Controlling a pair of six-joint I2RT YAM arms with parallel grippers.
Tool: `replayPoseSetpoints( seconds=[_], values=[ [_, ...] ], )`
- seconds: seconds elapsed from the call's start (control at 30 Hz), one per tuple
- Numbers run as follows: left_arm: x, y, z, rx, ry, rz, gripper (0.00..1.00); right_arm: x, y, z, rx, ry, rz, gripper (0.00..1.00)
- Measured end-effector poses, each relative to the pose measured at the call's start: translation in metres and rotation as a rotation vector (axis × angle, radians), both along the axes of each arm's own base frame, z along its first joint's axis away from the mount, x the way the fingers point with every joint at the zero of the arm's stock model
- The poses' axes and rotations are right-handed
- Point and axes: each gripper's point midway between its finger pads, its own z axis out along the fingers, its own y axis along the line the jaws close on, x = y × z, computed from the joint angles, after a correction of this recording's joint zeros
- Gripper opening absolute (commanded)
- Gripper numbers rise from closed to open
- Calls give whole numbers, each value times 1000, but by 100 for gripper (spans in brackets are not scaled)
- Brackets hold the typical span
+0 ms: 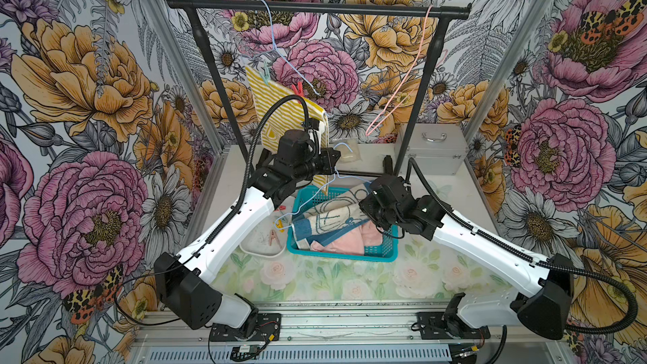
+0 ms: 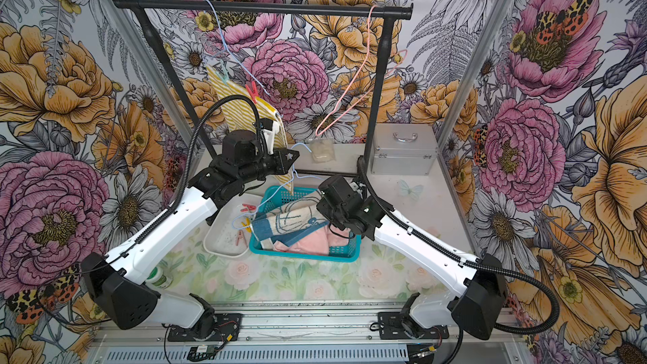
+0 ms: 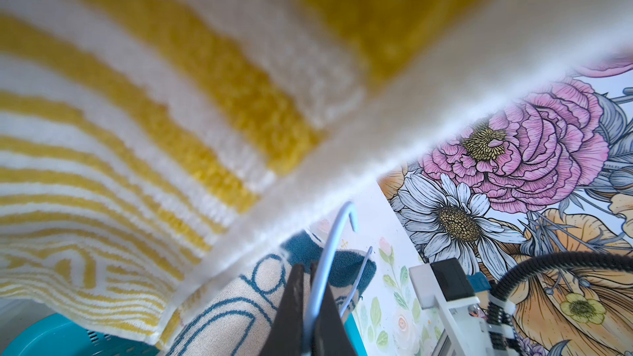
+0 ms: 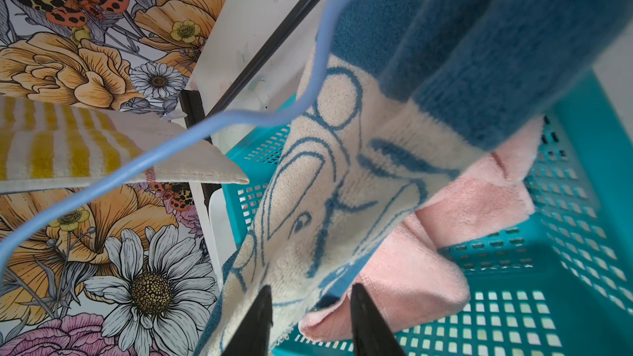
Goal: Remove the clothespins securing towels to the hanger
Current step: Remove the towel from the hanger.
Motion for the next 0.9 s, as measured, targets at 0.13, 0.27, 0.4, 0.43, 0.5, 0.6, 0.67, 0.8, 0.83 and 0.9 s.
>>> replayPoseSetpoints(
  seconds=[0.13,0.27,0.4,0.43,0.5,0.6,0.67,0.8,0.83,0.9],
  values=[
    [-3,-2,2,-2,-4,-7,0,1,1,-4,-8,6,1,30],
    [-5,-4,2,-2,-4,-14,0,2,3,-7,-13,11,1,28],
    [-7,-6,2,-3,-5,-20,0,3,2,-7,-17,6,-3,19],
    [-7,-7,3,-4,-6,-21,0,3,1,-7,-22,4,-1,16],
    [-8,-8,3,-4,-7,-23,0,4,1,-7,-25,0,-2,12],
    [-8,-8,3,-3,-7,-23,0,7,-2,-7,-29,-3,-11,7],
    [-9,-9,3,-3,-8,-25,0,9,-5,-7,-32,-5,-18,5],
    [-10,-10,4,-2,-10,-25,0,12,-8,-7,-37,-8,-27,0],
    [-11,-11,4,-2,-10,-26,0,12,-8,-7,-38,-9,-28,0],
    [-11,-10,4,-1,-12,-24,0,12,-9,-7,-44,-13,-24,0]
  ],
)
